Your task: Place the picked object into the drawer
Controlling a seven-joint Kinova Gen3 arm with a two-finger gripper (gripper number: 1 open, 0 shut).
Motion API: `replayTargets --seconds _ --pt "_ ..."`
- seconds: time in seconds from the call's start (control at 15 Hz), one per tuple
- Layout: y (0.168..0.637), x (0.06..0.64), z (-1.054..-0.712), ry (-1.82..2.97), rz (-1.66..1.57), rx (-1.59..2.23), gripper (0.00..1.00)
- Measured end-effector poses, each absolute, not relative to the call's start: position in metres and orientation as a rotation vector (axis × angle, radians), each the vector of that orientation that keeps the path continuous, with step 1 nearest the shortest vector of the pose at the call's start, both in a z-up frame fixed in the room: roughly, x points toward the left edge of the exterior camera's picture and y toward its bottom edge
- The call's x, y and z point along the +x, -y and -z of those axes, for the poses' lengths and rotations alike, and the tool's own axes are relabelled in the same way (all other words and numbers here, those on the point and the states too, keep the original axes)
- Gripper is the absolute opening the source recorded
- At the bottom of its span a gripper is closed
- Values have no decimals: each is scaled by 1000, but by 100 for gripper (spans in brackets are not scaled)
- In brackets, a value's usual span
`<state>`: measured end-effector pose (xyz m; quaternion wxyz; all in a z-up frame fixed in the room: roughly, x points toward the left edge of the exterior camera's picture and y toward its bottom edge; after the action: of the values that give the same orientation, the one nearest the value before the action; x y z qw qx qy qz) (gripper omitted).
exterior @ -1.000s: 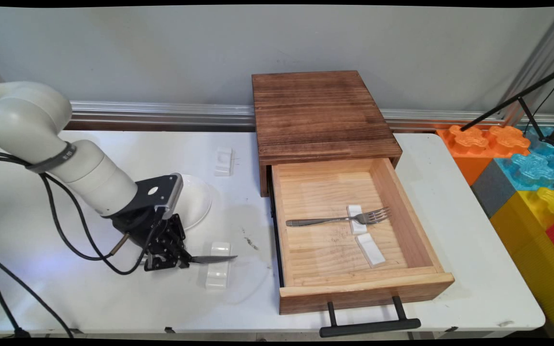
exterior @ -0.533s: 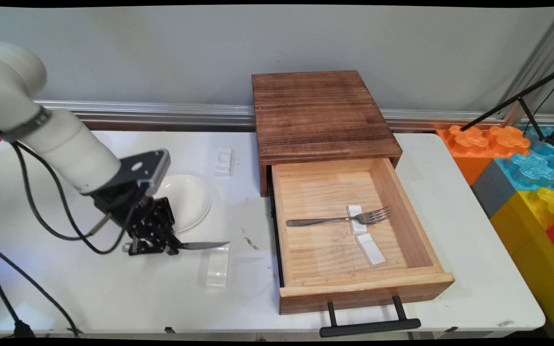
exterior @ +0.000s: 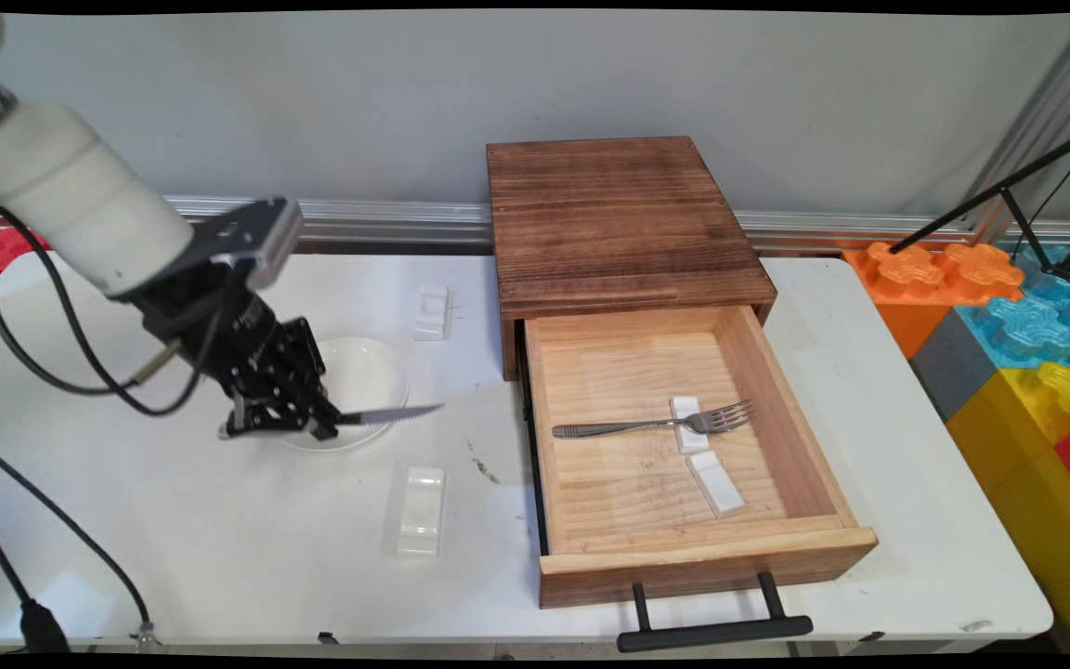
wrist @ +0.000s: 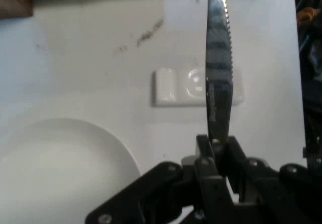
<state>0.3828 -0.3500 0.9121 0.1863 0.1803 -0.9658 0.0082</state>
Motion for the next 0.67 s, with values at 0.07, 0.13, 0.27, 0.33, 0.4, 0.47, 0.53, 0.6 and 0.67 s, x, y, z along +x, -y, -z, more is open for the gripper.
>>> replayTargets --seconds 0.07,0.13,0.27,0.33,0.4,0.47,0.53,0.6,0.67 --pt "350 384 -927 2713 -32 517 0" --pt "351 384 -940 2706 -41 525 0" --pt "351 384 -953 2702 -44 533 0" --pt "351 383 -960 2701 -43 538 0" --pt "351 380 -968 2697 -42 543 0" --pt "352 377 -976 2691 -39 548 0" --pt "352 374 -982 2685 -38 552 0" --pt "353 369 -989 2678 -38 557 0" --pt "354 364 -995 2670 -37 563 0"
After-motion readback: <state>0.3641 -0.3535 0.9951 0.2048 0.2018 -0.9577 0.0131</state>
